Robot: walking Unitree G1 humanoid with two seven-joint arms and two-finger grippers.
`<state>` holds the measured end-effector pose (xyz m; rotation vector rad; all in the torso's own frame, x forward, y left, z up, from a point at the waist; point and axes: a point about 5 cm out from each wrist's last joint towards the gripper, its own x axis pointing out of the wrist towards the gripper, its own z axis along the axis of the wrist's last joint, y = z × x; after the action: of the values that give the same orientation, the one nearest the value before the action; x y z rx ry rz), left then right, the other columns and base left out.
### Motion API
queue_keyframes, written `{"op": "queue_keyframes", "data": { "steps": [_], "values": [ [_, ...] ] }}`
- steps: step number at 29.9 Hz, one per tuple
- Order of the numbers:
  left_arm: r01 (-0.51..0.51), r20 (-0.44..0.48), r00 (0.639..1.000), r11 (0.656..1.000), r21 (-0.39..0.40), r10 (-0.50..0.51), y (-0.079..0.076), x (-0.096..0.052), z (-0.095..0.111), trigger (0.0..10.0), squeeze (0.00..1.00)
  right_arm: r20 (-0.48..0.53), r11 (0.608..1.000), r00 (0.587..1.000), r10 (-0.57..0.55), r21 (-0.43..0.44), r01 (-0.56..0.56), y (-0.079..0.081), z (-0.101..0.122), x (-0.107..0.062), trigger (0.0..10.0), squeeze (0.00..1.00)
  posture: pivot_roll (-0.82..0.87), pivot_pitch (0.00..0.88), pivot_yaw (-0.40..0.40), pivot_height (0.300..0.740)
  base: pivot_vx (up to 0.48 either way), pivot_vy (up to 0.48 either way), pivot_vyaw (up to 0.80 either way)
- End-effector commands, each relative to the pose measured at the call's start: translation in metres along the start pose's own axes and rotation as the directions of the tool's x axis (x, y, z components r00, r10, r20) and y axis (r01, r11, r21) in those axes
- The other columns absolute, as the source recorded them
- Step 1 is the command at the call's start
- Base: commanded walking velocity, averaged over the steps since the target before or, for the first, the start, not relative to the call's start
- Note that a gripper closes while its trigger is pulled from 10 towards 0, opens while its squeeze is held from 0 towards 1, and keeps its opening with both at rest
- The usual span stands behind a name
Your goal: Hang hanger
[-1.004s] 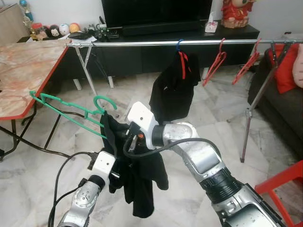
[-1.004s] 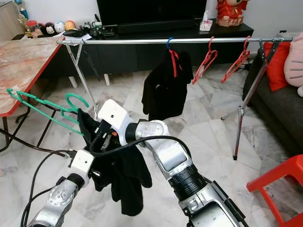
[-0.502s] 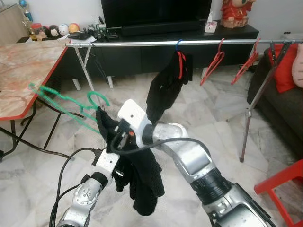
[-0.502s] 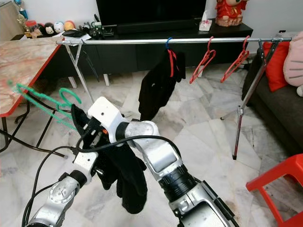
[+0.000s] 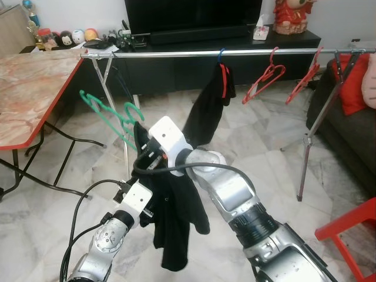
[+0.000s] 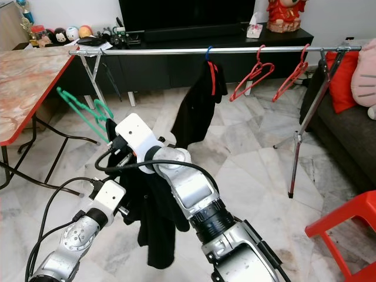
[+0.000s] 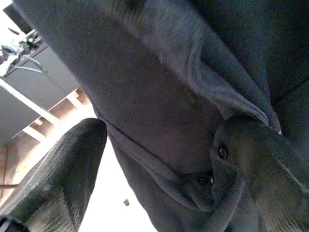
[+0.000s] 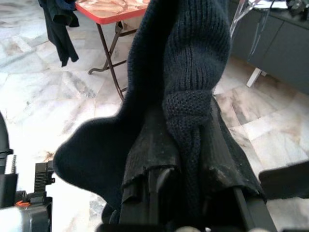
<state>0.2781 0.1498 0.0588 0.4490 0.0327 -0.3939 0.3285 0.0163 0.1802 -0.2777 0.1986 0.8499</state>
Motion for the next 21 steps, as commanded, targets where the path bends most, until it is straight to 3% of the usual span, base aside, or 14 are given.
{"op": "queue_keyframes", "data": {
  "steps": [1, 9, 18, 20, 21],
  "values": [
    [0.019, -0.005, 1.000, 1.000, -0.003, -0.019, -0.001, -0.003, -0.001, 10.0, 1.00, 0.040, 1.000, 0.999, -0.003, -0.011, 0.004, 0.002, 0.015, 0.002, 0.0, 0.00, -0.14, 0.019, 0.063, 0.740, 0.000, 0.000, 0.00],
    [0.038, 0.026, 0.999, 0.999, -0.014, -0.038, -0.001, 0.001, 0.007, 10.0, 1.00, 0.060, 1.000, 0.998, 0.022, 0.010, -0.023, 0.012, 0.020, 0.007, 0.0, 0.00, -0.14, 0.017, 0.062, 0.740, 0.000, 0.000, 0.00],
    [0.001, 0.001, 1.000, 1.000, -0.011, -0.001, 0.000, 0.004, 0.005, 10.0, 0.98, 0.082, 0.998, 0.995, 0.058, 0.031, -0.060, 0.023, 0.024, 0.008, 0.0, 0.00, -0.14, 0.019, 0.062, 0.740, 0.000, 0.000, 0.00],
    [0.003, 0.001, 1.000, 1.000, -0.015, -0.003, 0.000, 0.004, 0.004, 10.0, 0.65, 0.083, 0.997, 0.995, 0.060, 0.033, -0.063, 0.024, 0.024, 0.008, 0.0, 0.00, -0.14, 0.019, 0.062, 0.740, 0.000, 0.000, 0.00],
    [0.003, 0.000, 1.000, 1.000, -0.015, -0.003, 0.000, 0.005, 0.004, 10.0, 0.43, 0.084, 0.997, 0.995, 0.061, 0.034, -0.064, 0.024, 0.024, 0.008, 0.0, 0.00, -0.14, 0.020, 0.061, 0.740, 0.000, 0.000, 0.00]
  ]
}}
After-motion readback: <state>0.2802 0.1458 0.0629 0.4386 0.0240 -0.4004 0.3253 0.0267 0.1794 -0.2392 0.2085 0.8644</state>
